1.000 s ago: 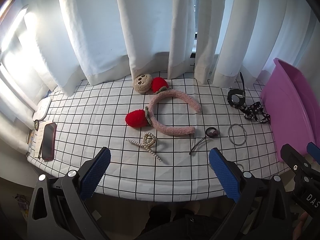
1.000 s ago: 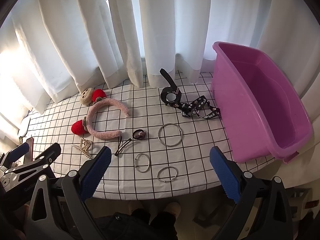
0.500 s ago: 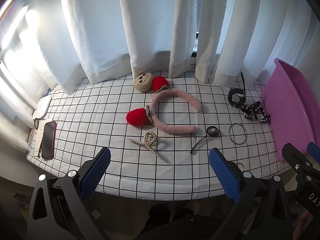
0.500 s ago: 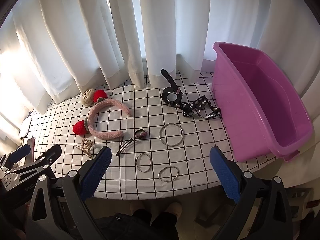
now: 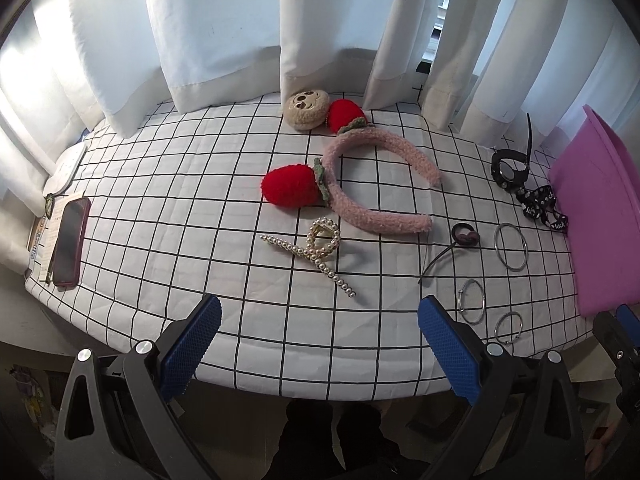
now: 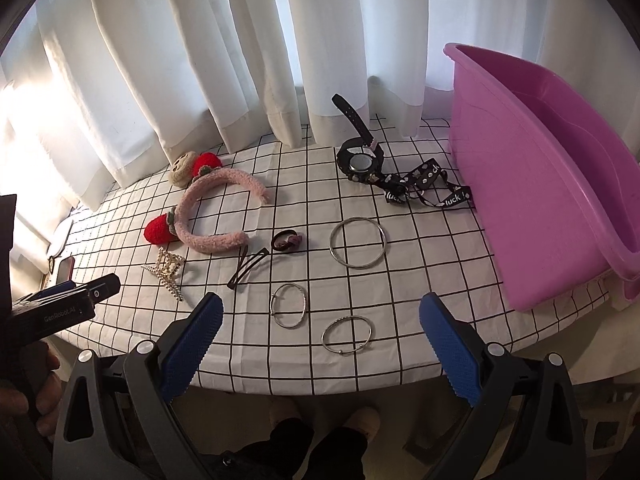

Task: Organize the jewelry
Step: 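Close the left tool on the pearl hair clip while the right tool grasps the beaded silver bangle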

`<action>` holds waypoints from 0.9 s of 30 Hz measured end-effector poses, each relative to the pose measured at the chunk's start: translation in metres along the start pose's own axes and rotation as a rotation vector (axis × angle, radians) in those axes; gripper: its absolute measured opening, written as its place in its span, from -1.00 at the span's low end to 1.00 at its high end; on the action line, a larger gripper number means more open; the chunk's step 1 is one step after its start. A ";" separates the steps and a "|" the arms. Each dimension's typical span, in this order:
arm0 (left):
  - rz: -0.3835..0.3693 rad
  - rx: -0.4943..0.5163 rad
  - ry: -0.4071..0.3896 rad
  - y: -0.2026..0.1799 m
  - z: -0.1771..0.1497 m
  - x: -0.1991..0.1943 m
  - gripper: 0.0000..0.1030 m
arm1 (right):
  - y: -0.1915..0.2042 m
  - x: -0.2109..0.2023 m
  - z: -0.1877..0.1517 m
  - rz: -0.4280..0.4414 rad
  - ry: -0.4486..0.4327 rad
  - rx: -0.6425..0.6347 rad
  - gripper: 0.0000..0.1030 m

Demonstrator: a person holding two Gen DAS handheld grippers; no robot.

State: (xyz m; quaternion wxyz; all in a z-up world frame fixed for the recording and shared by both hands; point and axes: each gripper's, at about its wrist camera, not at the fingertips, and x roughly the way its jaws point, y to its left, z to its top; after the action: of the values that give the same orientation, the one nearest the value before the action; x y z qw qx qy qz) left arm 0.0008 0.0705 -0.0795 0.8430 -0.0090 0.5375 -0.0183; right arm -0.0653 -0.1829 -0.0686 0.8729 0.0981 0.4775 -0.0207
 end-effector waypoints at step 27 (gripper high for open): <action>-0.047 0.035 -0.020 0.002 -0.022 0.111 0.88 | -0.031 0.127 -0.062 -0.184 0.132 0.026 0.83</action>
State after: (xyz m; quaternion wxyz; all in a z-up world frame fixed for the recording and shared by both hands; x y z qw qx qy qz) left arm 0.0280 0.0677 -0.1898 0.8477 -0.0074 0.5283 -0.0475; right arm -0.0525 -0.1942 -0.2121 0.8328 0.0664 0.5404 -0.1004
